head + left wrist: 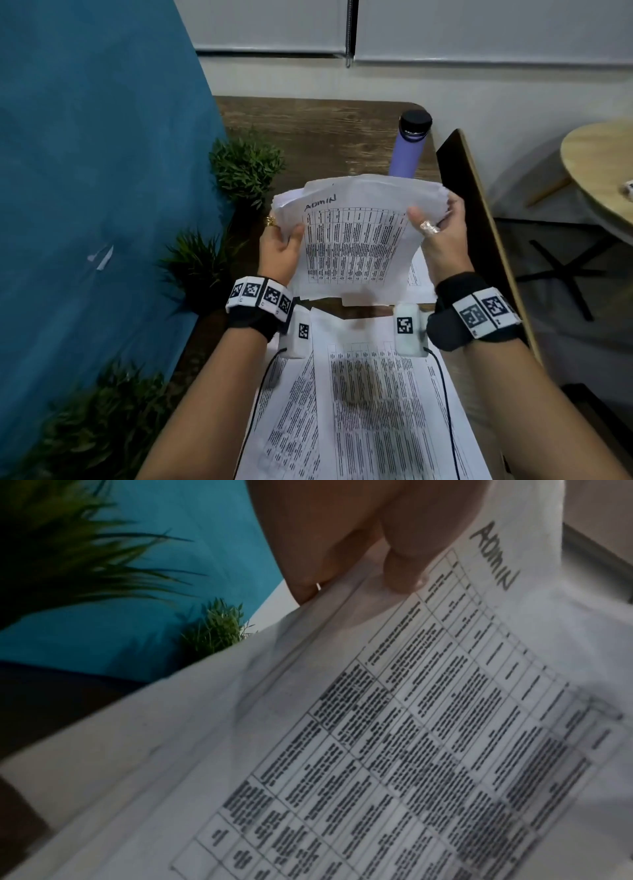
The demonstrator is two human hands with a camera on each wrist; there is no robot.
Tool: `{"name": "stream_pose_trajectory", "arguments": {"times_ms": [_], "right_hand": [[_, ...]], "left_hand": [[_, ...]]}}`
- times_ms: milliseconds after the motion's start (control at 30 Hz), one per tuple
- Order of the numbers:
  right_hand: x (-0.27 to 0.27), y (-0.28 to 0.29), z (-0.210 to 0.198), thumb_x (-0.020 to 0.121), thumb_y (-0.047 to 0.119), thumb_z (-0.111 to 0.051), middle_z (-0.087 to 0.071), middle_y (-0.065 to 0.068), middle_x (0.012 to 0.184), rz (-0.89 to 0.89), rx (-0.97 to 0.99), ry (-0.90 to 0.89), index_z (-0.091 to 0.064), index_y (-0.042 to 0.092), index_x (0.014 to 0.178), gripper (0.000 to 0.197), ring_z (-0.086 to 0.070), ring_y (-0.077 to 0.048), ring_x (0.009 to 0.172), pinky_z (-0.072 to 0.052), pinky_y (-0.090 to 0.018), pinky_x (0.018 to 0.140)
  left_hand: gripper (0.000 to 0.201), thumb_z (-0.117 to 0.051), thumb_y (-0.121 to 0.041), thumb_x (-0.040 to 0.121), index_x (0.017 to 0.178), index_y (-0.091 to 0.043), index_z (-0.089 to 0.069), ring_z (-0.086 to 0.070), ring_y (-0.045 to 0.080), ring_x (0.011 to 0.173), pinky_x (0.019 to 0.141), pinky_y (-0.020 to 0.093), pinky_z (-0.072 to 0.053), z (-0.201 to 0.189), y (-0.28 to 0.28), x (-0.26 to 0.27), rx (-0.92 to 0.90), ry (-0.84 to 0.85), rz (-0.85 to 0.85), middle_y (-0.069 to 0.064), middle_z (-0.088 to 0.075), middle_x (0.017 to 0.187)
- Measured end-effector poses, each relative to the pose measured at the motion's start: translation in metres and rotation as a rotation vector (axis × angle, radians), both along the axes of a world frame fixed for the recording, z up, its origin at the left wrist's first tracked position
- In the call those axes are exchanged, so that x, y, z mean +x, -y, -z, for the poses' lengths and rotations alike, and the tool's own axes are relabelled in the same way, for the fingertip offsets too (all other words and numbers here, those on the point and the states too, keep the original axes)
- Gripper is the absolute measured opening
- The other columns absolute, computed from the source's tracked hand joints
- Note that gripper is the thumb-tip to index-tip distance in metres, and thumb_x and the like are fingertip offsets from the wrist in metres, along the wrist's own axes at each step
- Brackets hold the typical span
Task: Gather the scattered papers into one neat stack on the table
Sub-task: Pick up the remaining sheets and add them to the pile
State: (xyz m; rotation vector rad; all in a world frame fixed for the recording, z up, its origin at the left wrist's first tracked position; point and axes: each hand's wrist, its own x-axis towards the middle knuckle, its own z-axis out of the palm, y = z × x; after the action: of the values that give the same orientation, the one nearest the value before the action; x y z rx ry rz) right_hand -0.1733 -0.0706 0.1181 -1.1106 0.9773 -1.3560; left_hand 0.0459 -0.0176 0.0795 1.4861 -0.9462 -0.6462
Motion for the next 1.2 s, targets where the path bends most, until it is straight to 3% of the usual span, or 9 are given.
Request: {"name": "stream_pose_trajectory", "arguments": {"times_ms": [100,200,333,567,667,800,900,1067,1200], "right_hand": [[0.01,-0.002,-0.011,0.057,0.076,-0.064,-0.054,0.008,0.092,0.089,-0.01,0.077,-0.048,0.029,0.097,0.064,-0.057,0.001,0.078,-0.048,-0.021,0.074],[0.017,0.003,-0.017,0.077,0.057,-0.06,-0.053,0.004,0.089,0.181,0.013,0.088,-0.048,0.026,0.087,0.035,-0.055,0.004,0.071,-0.045,-0.016,0.07],[0.02,0.007,-0.017,0.068,0.05,-0.064,-0.053,-0.006,0.103,0.242,-0.023,-0.003,-0.051,0.031,0.086,0.029,-0.051,-0.015,0.092,-0.043,-0.036,0.086],[0.015,0.018,-0.017,0.079,0.031,-0.06,-0.055,-0.001,0.09,0.292,-0.067,-0.087,-0.055,0.023,0.093,0.017,-0.051,-0.011,0.078,-0.042,-0.028,0.076],[0.021,0.016,-0.024,0.089,0.02,-0.049,-0.061,-0.002,0.101,0.46,-0.337,-0.514,-0.059,0.012,0.11,0.024,-0.056,-0.013,0.089,-0.039,-0.02,0.084],[0.044,0.007,-0.03,0.094,0.028,-0.042,-0.067,0.003,0.116,0.589,-0.856,-1.134,-0.066,0.02,0.109,0.03,-0.046,-0.021,0.123,-0.015,-0.037,0.108],[0.066,0.001,-0.029,0.093,0.038,-0.04,-0.066,0.002,0.12,0.485,-0.991,-1.323,-0.064,0.018,0.117,0.039,-0.045,-0.025,0.128,-0.009,-0.05,0.11],[0.099,-0.016,-0.032,0.088,0.057,-0.027,-0.051,-0.007,0.138,0.063,-0.808,-1.444,-0.039,0.013,0.138,0.067,-0.041,-0.028,0.133,-0.005,-0.062,0.112],[0.101,-0.011,-0.031,0.086,0.049,-0.045,-0.056,-0.005,0.13,-0.064,-0.896,-1.441,-0.042,0.016,0.134,0.059,-0.045,-0.027,0.127,-0.007,-0.062,0.113]], "left_hand": [[0.035,-0.053,-0.006,0.091,0.124,0.003,-0.046,-0.06,0.022,0.108,0.093,0.031,-0.05,0.0,-0.001,-0.001,-0.025,-0.003,0.031,0.011,-0.061,0.115],[0.036,-0.055,-0.005,0.09,0.124,0.002,-0.046,-0.06,0.015,0.104,0.089,0.021,-0.051,0.001,-0.003,0.001,-0.037,-0.022,0.061,0.013,-0.061,0.117],[0.043,-0.064,0.002,0.081,0.12,-0.001,-0.045,-0.06,-0.003,0.094,0.076,0.008,-0.051,-0.002,-0.004,0.0,-0.021,-0.099,0.108,-0.001,-0.06,0.106],[0.024,-0.062,-0.003,0.085,0.109,0.0,-0.058,-0.064,-0.003,0.078,0.07,0.011,-0.054,-0.007,0.003,-0.005,-0.022,-0.172,0.048,0.007,-0.064,0.102],[0.027,-0.061,-0.001,0.085,0.111,0.005,-0.057,-0.063,0.014,0.086,0.067,0.01,-0.054,-0.009,0.006,-0.011,-0.057,-0.211,-0.048,0.009,-0.063,0.101],[0.027,-0.063,-0.005,0.085,0.11,0.002,-0.057,-0.064,0.019,0.089,0.074,0.024,-0.055,-0.008,0.008,-0.011,-0.036,-0.217,-0.058,0.013,-0.065,0.105],[0.026,-0.063,-0.005,0.085,0.11,0.001,-0.057,-0.065,0.015,0.086,0.072,0.019,-0.055,-0.008,0.007,-0.009,-0.05,-0.209,-0.03,0.012,-0.065,0.104],[0.023,-0.061,-0.004,0.086,0.109,-0.004,-0.058,-0.065,-0.005,0.081,0.073,0.014,-0.053,-0.011,0.002,-0.008,-0.1,-0.123,0.045,0.001,-0.064,0.095],[0.018,-0.063,-0.008,0.084,0.102,-0.007,-0.059,-0.064,0.014,0.085,0.081,0.04,-0.052,-0.009,0.0,-0.008,-0.102,-0.115,0.073,0.013,-0.063,0.093]]}}
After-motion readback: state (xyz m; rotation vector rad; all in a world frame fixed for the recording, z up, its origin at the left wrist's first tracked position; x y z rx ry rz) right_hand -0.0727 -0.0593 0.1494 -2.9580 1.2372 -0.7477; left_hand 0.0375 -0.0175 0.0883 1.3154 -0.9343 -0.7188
